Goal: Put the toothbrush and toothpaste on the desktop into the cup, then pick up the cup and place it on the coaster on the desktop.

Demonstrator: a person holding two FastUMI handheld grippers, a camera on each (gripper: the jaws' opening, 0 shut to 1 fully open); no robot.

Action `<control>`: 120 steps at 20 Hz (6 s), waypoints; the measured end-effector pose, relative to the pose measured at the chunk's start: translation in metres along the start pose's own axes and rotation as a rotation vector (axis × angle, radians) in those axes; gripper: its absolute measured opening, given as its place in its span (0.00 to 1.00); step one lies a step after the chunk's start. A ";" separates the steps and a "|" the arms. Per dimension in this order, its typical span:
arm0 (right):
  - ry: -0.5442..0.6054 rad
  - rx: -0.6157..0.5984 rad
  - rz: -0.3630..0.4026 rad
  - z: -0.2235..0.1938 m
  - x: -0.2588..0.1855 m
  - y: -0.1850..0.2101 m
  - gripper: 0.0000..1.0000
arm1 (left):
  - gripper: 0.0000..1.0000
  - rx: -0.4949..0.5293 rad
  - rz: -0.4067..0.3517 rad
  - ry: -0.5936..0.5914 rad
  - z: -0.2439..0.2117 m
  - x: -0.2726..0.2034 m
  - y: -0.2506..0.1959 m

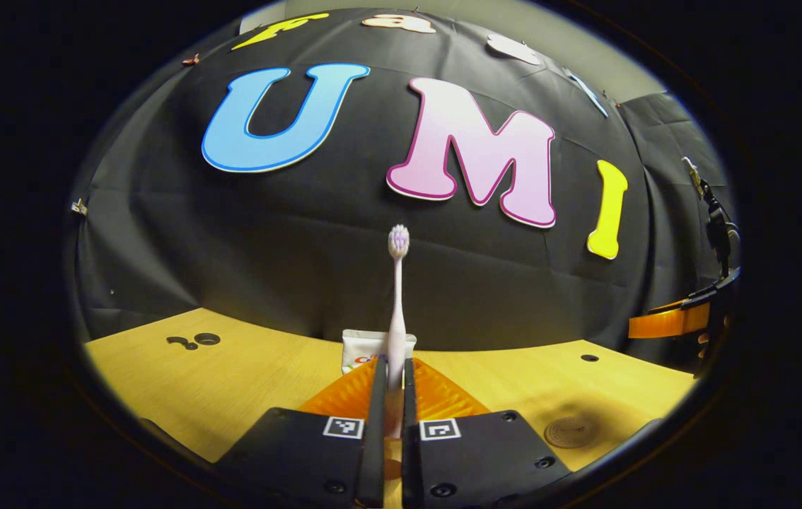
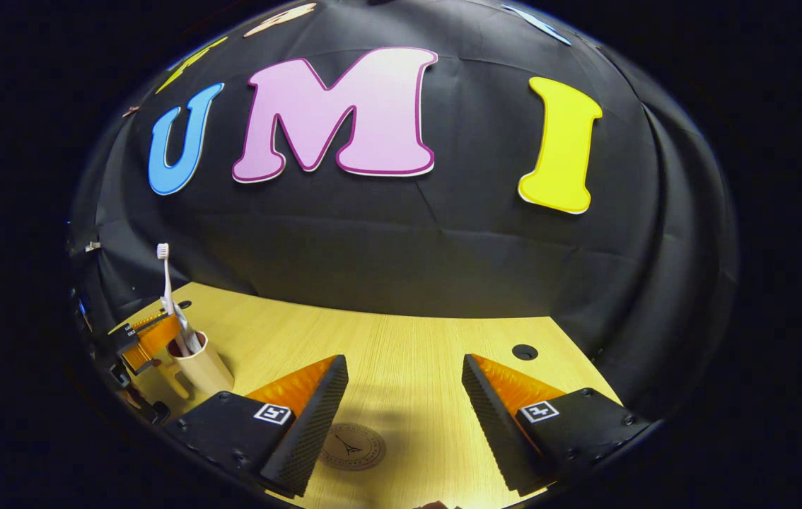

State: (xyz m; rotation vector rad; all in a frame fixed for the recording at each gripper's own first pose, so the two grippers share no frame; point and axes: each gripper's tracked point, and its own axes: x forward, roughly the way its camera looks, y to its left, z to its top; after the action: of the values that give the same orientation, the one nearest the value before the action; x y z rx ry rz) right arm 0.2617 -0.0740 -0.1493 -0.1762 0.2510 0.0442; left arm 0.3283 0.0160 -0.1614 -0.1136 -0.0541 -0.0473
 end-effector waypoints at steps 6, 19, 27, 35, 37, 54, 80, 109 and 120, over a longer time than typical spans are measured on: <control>0.010 -0.005 0.005 -0.006 -0.009 -0.002 0.98 | 0.78 0.074 -0.021 0.070 -0.002 -0.014 -0.001; 0.054 0.073 -0.024 -0.020 -0.039 -0.026 0.98 | 0.98 0.168 -0.018 0.375 -0.023 -0.054 -0.006; 0.086 0.146 -0.054 -0.042 -0.076 -0.050 0.97 | 0.98 0.110 -0.019 0.768 -0.067 -0.074 -0.010; 0.147 0.192 -0.098 -0.079 -0.118 -0.076 0.97 | 0.99 0.088 0.031 1.025 -0.092 -0.072 0.015; 0.158 0.216 -0.127 -0.086 -0.124 -0.089 0.97 | 0.99 0.084 0.035 1.063 -0.096 -0.070 0.017; 0.176 0.285 -0.268 -0.114 -0.163 -0.158 0.98 | 0.82 0.151 0.028 1.319 -0.116 -0.053 0.015; 0.179 0.276 -0.237 -0.113 -0.169 -0.161 0.98 | 0.28 0.210 0.017 1.314 -0.092 -0.052 0.000; 0.175 0.368 -0.453 -0.138 -0.247 -0.242 0.99 | 0.28 0.404 -0.326 1.321 -0.123 -0.045 -0.211; 0.188 0.370 -0.434 -0.143 -0.243 -0.228 0.99 | 0.30 0.436 -0.325 1.335 -0.135 -0.051 -0.213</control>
State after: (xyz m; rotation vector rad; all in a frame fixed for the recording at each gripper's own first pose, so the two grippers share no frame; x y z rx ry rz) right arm 0.0070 -0.3289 -0.1864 0.1375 0.3988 -0.4488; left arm 0.2732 -0.2089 -0.2744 0.3794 1.2481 -0.4232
